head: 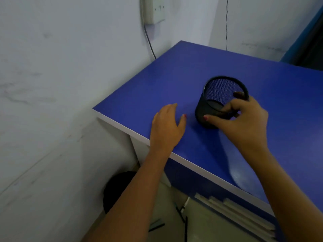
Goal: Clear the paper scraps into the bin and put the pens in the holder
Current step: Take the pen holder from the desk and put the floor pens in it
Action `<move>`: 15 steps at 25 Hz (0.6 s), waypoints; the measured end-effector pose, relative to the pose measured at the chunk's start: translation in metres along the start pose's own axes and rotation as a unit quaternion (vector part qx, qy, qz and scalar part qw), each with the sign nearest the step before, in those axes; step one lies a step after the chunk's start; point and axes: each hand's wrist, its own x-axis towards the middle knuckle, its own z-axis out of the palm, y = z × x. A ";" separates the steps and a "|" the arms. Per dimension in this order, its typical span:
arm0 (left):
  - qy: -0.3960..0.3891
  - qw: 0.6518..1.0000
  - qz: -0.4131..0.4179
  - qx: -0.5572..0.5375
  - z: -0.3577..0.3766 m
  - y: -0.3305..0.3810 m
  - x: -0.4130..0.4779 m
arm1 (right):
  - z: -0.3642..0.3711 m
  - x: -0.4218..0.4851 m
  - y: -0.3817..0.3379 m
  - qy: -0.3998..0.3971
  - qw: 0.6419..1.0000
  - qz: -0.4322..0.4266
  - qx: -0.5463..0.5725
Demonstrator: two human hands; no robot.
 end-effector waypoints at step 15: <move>-0.352 0.935 0.020 -0.019 0.101 -0.349 -0.336 | 0.251 -0.330 0.217 -0.664 0.740 -0.085 0.068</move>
